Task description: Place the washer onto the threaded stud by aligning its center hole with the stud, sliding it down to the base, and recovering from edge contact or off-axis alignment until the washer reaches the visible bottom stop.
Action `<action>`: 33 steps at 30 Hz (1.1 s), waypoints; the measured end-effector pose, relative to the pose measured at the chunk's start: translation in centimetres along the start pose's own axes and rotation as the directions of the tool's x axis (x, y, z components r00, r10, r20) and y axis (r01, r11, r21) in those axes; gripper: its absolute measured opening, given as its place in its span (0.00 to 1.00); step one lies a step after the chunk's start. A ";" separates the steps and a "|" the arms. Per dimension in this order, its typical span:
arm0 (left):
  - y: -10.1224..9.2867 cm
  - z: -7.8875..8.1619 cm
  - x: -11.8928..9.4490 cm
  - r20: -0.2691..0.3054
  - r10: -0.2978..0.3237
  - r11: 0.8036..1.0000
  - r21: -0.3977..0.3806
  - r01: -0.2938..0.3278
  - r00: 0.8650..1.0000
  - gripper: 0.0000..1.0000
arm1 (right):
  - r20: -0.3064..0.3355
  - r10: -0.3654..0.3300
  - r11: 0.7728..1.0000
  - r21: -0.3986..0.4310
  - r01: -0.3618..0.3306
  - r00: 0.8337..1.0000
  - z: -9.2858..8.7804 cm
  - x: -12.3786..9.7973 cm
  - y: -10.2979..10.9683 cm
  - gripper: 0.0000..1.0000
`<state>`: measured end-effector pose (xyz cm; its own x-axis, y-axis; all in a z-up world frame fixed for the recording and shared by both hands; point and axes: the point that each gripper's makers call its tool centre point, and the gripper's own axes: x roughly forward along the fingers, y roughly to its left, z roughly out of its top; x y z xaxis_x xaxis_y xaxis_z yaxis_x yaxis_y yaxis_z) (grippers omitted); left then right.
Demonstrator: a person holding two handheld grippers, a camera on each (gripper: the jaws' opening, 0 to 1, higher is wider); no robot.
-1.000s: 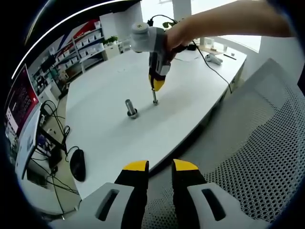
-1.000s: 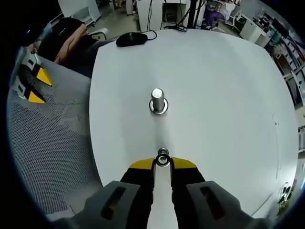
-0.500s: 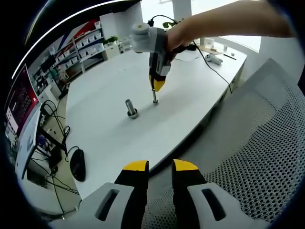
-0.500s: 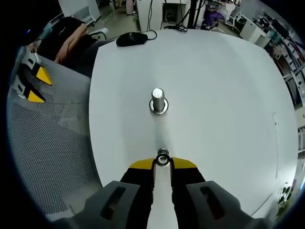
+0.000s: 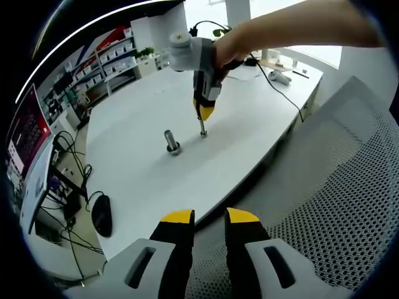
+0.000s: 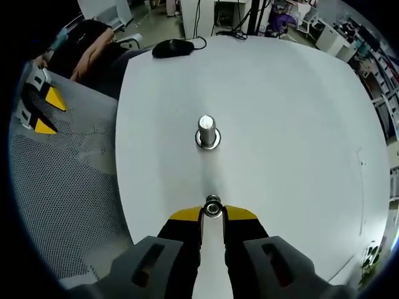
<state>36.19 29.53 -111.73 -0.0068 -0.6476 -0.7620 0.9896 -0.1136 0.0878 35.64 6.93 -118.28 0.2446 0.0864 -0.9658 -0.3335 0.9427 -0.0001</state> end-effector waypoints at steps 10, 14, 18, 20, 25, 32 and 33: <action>0.0 -0.1 0.0 -0.001 -0.001 1.000 -0.001 0.001 1.000 0.17 | -0.017 0.004 1.000 -0.007 -0.004 1.000 -0.3 0.8 0.1 0.15; 0.0 0.0 0.0 -0.002 -0.002 1.000 -0.001 0.002 1.000 0.17 | -0.030 0.011 1.000 -0.009 -0.011 0.999 -0.5 1.5 0.2 0.15; 0.0 0.0 0.0 -0.002 -0.002 1.000 -0.001 0.002 1.000 0.17 | -0.043 0.021 1.000 -0.006 -0.022 0.999 -0.7 2.2 0.4 0.15; 0.0 -0.1 0.0 -0.003 -0.002 1.000 -0.002 0.002 1.000 0.17 | -0.049 0.027 1.000 -0.008 -0.027 0.998 -0.8 2.6 0.4 0.15; 0.0 -0.1 0.0 -0.005 -0.004 1.000 -0.002 0.004 1.000 0.17 | -0.057 0.042 0.999 -0.001 -0.042 0.997 -0.8 3.3 0.6 0.15; -0.1 -0.2 0.0 -0.006 -0.005 1.000 -0.003 0.005 1.000 0.16 | -0.070 0.048 0.999 0.006 -0.048 0.996 -1.2 3.9 0.8 0.15; -0.1 -0.2 0.0 -0.006 -0.006 1.000 -0.003 0.006 1.000 0.16 | -0.073 0.047 0.999 -0.002 -0.048 0.996 -1.3 4.0 1.0 0.15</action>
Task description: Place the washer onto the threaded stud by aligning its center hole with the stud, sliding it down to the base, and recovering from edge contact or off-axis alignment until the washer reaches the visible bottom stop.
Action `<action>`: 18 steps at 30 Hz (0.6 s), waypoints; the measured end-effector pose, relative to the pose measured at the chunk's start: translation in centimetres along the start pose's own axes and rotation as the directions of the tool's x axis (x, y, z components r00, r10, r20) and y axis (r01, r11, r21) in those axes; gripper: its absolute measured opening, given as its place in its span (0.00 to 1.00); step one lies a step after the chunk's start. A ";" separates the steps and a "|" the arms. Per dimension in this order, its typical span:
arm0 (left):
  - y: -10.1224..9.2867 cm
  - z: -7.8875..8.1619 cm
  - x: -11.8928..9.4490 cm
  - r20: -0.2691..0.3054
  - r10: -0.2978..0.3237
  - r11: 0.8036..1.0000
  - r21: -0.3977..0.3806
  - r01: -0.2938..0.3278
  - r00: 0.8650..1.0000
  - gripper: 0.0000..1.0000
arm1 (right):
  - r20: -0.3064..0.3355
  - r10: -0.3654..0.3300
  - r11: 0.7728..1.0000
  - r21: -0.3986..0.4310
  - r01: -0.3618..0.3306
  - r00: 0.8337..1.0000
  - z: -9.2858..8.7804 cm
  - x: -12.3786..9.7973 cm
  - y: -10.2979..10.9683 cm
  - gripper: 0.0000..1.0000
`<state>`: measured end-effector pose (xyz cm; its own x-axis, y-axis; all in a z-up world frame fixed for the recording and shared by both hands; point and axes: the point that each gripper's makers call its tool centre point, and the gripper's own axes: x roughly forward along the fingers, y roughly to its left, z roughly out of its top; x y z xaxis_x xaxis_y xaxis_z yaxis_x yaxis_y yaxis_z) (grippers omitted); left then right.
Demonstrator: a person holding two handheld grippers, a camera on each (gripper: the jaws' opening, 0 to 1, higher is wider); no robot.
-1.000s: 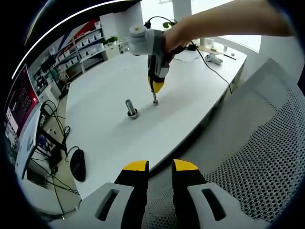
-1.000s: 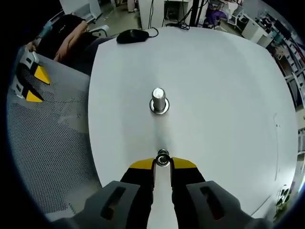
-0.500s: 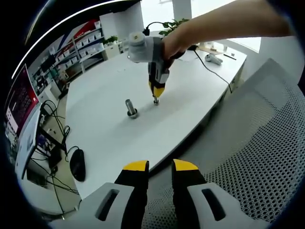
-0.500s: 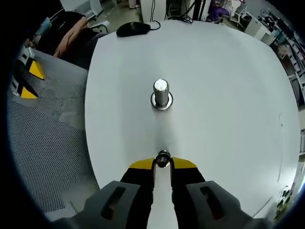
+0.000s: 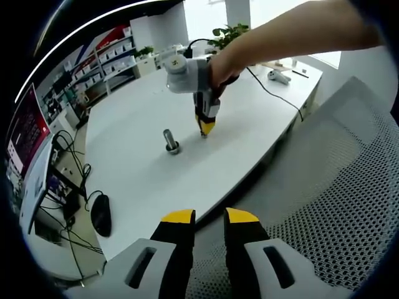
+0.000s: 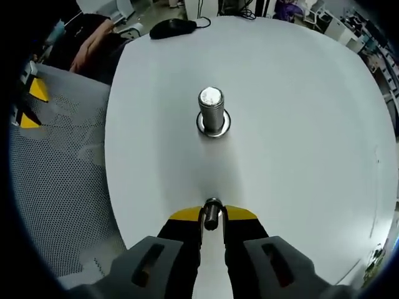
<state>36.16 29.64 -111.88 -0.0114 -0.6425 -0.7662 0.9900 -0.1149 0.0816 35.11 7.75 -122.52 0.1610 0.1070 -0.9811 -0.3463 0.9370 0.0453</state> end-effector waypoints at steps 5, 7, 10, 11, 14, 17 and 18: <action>0.0 0.0 0.0 0.000 0.000 1.000 0.000 0.000 1.000 0.16 | 0.001 0.002 1.000 0.007 -0.002 1.000 0.0 0.0 0.2 0.15; 0.0 0.0 0.0 0.000 0.001 1.000 0.000 -0.001 1.000 0.16 | 0.009 -0.010 1.000 0.023 0.010 1.000 0.0 0.1 -0.1 0.16; 0.0 0.0 0.0 0.000 0.001 1.000 0.000 -0.001 1.000 0.16 | -0.023 -0.040 0.999 0.036 0.041 0.999 -0.9 -0.1 -0.4 0.21; 0.0 0.0 0.0 0.000 0.000 1.000 0.001 0.000 1.000 0.16 | -0.023 -0.040 0.999 0.035 0.041 0.999 -1.2 -0.3 -0.1 0.22; 0.0 0.0 0.0 0.001 0.000 1.000 0.002 0.000 1.000 0.16 | -0.017 -0.043 0.997 0.057 0.044 0.999 -2.0 -0.9 0.2 0.24; 0.0 0.1 0.0 0.002 0.000 1.000 0.004 0.000 1.000 0.16 | 0.017 -0.062 0.993 0.099 0.060 0.998 -2.6 -2.5 0.3 0.26; 0.0 0.1 0.0 0.003 0.000 1.000 0.005 0.000 1.000 0.16 | 0.035 -0.076 0.990 0.123 0.071 0.997 -2.9 -3.3 0.3 0.27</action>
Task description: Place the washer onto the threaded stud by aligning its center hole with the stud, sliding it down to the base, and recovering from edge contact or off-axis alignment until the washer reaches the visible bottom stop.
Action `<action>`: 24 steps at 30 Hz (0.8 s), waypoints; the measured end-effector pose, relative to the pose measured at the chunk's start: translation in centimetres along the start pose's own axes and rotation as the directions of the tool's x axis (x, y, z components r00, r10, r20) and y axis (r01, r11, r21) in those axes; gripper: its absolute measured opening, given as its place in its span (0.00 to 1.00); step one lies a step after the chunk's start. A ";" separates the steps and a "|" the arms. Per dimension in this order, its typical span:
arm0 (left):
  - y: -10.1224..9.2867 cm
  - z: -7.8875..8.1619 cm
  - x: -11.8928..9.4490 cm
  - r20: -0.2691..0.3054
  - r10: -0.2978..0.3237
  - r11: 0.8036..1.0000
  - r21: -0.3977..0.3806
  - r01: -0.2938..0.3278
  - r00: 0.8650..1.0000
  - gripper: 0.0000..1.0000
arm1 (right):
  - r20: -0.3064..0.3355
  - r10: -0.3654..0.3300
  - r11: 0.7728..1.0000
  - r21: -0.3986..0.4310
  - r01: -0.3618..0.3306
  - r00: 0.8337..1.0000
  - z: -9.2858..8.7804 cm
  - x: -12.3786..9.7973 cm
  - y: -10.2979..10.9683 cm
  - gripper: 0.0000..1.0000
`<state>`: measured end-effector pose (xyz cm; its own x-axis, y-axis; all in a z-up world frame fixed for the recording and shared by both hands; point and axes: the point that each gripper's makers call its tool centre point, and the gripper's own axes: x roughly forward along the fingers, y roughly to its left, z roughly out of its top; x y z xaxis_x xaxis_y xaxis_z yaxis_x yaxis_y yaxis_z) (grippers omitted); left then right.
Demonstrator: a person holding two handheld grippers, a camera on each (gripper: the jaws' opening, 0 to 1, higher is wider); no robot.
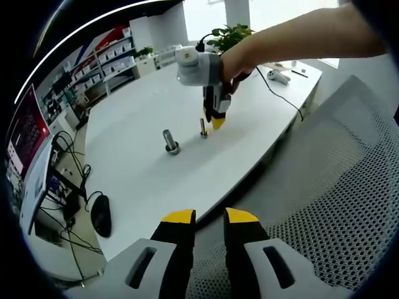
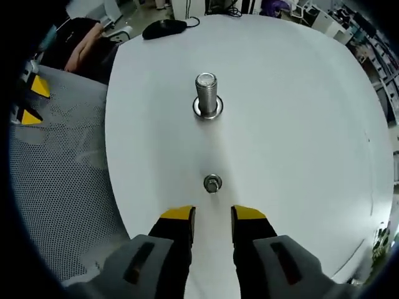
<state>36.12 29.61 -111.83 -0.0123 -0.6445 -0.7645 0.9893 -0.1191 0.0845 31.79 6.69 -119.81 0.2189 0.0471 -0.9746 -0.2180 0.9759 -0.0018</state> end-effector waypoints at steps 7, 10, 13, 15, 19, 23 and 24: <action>-0.1 0.1 0.0 0.007 0.000 1.000 0.010 0.000 1.000 0.15 | 0.180 -0.054 0.989 0.149 0.027 0.982 -1.4 -6.6 0.6 0.30; -0.1 0.2 0.0 0.012 0.000 1.000 0.017 0.000 1.000 0.15 | 0.273 -0.079 0.974 0.225 0.017 0.959 -2.1 -9.7 1.5 0.30; -0.1 0.3 -0.1 0.019 0.002 1.000 0.023 -0.002 1.000 0.15 | 0.352 -0.117 0.959 0.282 0.014 0.929 -2.8 -12.2 2.2 0.32; -0.1 0.4 -0.1 0.021 0.003 1.000 0.025 -0.003 1.000 0.15 | 0.420 -0.155 0.945 0.327 0.011 0.894 -3.2 -14.3 3.2 0.32; -0.2 0.4 -0.2 0.021 -0.004 1.000 0.029 0.003 1.000 0.14 | 0.524 -0.274 0.908 0.417 0.038 0.806 -4.1 -17.6 4.0 0.30; -0.2 0.5 -0.3 0.025 0.000 1.000 0.030 0.000 1.000 0.14 | 0.609 -0.388 0.862 0.505 0.040 0.692 -5.3 -20.8 5.1 0.30; -0.1 0.5 -0.3 0.025 0.000 1.000 0.030 -0.001 1.000 0.14 | 0.623 -0.411 0.850 0.526 0.032 0.666 -5.5 -21.4 5.3 0.30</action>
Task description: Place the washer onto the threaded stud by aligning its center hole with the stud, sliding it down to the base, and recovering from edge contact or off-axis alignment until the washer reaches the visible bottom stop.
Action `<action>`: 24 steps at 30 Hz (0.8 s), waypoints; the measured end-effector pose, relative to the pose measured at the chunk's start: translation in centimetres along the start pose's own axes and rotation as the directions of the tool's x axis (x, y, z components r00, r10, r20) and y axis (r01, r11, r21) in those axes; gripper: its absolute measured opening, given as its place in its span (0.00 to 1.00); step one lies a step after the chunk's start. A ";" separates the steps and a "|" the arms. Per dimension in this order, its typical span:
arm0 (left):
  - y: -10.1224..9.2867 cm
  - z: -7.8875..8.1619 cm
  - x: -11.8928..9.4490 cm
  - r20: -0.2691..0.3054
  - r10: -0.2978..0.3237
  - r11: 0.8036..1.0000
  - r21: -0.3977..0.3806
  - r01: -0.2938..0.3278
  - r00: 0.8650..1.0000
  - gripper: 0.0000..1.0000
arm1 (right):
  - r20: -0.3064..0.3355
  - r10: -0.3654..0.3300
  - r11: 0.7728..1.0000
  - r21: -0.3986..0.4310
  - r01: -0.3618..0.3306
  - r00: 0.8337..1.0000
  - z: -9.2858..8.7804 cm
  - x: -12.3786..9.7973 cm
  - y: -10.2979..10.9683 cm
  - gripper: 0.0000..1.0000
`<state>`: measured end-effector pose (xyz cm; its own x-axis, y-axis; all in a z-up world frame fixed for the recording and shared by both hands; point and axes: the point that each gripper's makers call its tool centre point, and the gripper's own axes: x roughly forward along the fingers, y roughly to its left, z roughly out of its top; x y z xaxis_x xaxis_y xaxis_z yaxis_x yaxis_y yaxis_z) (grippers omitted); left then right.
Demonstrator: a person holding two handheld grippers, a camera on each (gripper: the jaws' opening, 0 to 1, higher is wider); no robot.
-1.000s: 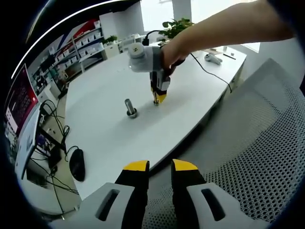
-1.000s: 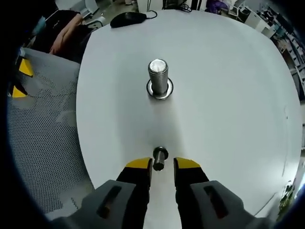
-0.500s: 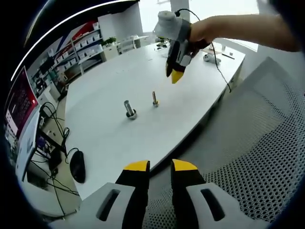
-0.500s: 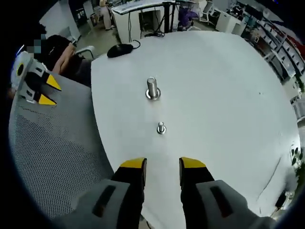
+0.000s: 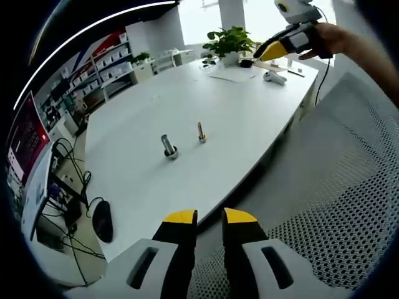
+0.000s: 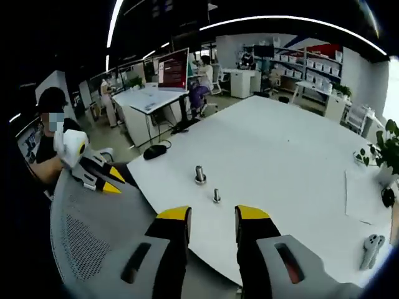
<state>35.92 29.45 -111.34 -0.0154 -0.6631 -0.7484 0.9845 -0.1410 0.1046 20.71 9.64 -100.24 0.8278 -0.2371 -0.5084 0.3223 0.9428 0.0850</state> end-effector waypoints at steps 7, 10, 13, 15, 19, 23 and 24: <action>0.1 -0.2 0.4 -0.007 -0.002 1.000 -0.004 0.002 1.000 0.14 | 0.273 -0.112 0.990 0.111 0.084 0.956 2.0 -4.9 -0.4 0.30; 0.2 -0.3 0.4 -0.008 0.001 1.000 -0.006 -0.001 1.000 0.14 | 0.222 -0.142 0.982 0.152 0.109 0.965 -0.5 -5.4 -1.1 0.30; 0.1 -0.2 0.3 -0.011 0.000 1.000 -0.008 0.000 1.000 0.14 | 0.199 -0.145 0.981 0.160 0.113 0.969 -2.3 -5.4 -1.0 0.29; 0.1 -0.2 0.3 -0.011 -0.002 1.000 -0.007 0.002 1.000 0.14 | 0.174 -0.150 0.974 0.195 0.115 0.973 -3.9 -5.0 -0.8 0.30; 0.1 -0.3 0.4 -0.011 -0.005 1.000 -0.006 0.005 1.000 0.14 | 0.168 -0.187 0.964 0.219 0.148 0.968 -5.3 -4.6 0.1 0.29; 0.2 -0.3 0.3 -0.011 -0.004 1.000 -0.009 0.004 1.000 0.14 | 0.172 -0.246 0.961 0.168 0.218 0.954 -5.0 -4.8 -0.6 0.30; 0.1 -0.2 0.3 -0.011 -0.004 1.000 -0.009 0.004 1.000 0.14 | 0.169 -0.243 0.961 0.173 0.214 0.955 -5.1 -4.6 -0.7 0.30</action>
<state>36.05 29.41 -111.67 -0.0172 -0.6548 -0.7556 0.9859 -0.1368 0.0961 14.31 11.29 -102.31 0.7901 -0.4952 -0.3612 0.5664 0.8151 0.1214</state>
